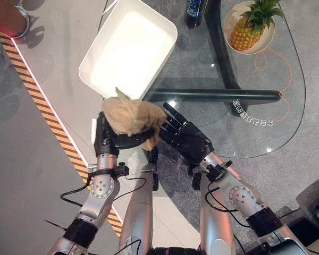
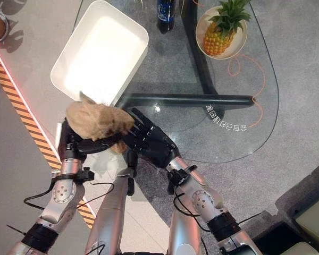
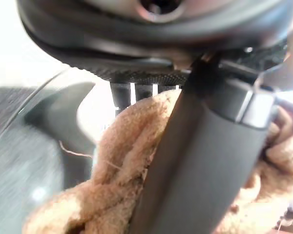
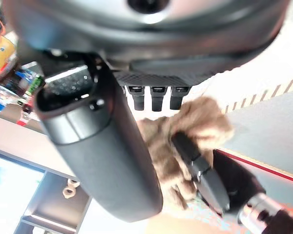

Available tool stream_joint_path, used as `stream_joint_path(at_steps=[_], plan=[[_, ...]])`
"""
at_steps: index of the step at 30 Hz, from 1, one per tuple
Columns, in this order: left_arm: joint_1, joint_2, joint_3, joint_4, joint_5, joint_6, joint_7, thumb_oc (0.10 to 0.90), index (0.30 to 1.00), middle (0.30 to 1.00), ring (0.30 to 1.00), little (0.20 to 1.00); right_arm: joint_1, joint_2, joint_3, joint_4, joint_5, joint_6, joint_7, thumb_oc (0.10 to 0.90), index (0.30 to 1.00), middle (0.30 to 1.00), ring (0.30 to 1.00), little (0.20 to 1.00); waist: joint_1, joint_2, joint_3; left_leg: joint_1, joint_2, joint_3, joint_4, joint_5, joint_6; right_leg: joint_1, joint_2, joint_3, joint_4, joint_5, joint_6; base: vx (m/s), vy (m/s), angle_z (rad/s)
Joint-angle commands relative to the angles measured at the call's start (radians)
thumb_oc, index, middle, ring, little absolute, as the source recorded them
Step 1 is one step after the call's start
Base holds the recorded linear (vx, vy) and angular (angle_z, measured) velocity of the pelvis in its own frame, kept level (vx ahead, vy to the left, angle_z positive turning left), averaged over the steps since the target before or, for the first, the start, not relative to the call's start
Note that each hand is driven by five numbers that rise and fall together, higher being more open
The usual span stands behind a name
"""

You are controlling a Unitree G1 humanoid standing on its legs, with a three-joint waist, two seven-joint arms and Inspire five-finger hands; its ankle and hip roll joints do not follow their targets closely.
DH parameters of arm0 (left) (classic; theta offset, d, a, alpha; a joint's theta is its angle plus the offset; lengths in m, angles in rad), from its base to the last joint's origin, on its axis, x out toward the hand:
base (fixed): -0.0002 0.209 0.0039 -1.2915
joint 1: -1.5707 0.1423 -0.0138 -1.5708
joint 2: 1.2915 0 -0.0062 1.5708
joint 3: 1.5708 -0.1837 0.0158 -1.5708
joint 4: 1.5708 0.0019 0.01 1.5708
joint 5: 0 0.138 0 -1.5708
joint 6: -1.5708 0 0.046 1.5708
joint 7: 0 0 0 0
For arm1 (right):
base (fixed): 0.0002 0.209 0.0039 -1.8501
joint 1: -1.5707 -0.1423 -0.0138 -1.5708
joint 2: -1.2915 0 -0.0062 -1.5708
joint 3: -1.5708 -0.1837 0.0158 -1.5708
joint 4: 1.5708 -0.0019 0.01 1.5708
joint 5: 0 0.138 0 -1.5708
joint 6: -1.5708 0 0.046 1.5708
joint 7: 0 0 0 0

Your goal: Wipe the table with a cloth and put it in the basket.

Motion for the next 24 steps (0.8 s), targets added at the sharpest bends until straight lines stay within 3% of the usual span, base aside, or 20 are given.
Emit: stream_joint_path(at_steps=[1, 9, 21, 22, 24], plan=[[-0.003, 0.022, 0.105, -0.203, 0.014, -0.187, -0.004, 0.1, 0.3, 0.3, 0.3, 0.2, 0.03, 0.026, -0.031, -0.164, 0.041, -0.053, 0.051, 0.8, 0.9, 0.9, 0.9, 0.9, 0.007, 0.007, -0.025, 0.047, -0.079, 0.079, -0.016, -0.048, 0.085, 0.02, 0.093, -0.002, -0.052, 0.048, -0.013, 0.0, 0.0, 0.0], [-0.003, 0.001, 0.126, -0.269, 0.067, -0.22, 0.004, 0.1, 0.3, 0.3, 0.3, 0.2, 0.056, 0.029, -0.036, -0.165, 0.024, -0.051, 0.023, 0.8, 0.9, 0.9, 0.9, 0.9, 0.003, 0.007, -0.025, 0.044, -0.08, 0.081, -0.014, -0.052, 0.085, 0.02, 0.099, 0.008, -0.054, 0.042, -0.017, 0.0, 0.0, 0.0], [-0.137, 0.039, 0.148, -0.176, 0.188, -0.166, 0.173, 0.1, 0.3, 0.3, 0.3, 0.2, 0.011, 0.012, -0.009, -0.116, 0.004, -0.005, -0.017, 0.8, 0.9, 0.9, 0.9, 0.9, -0.022, 0.003, -0.025, 0.013, -0.08, 0.096, 0.01, -0.054, 0.084, -0.013, 0.108, 0.034, -0.043, 0.046, -0.019, 0.02, 0.046, -0.03], [-0.141, 0.047, 0.149, -0.164, 0.194, -0.158, 0.183, 0.1, 0.3, 0.3, 0.3, 0.2, 0.016, 0.01, -0.005, -0.111, 0.001, 0.0, -0.022, 0.8, 0.9, 0.9, 0.9, 0.9, -0.023, 0.004, -0.025, 0.037, -0.081, 0.088, 0.019, -0.085, 0.079, 0.007, 0.11, 0.042, -0.029, 0.017, -0.012, 0.09, 0.086, -0.08], [-0.186, 0.067, 0.158, -0.118, 0.202, -0.145, 0.221, 0.1, 0.3, 0.3, 0.3, 0.2, -0.003, -0.002, -0.001, -0.1, 0.009, 0.017, -0.032, 0.8, 0.9, 0.9, 0.9, 0.9, -0.031, 0.003, -0.025, 0.031, -0.078, 0.095, 0.025, -0.086, 0.078, -0.002, 0.113, 0.05, -0.026, 0.019, -0.013, 0.05, 0.1, -0.09]])
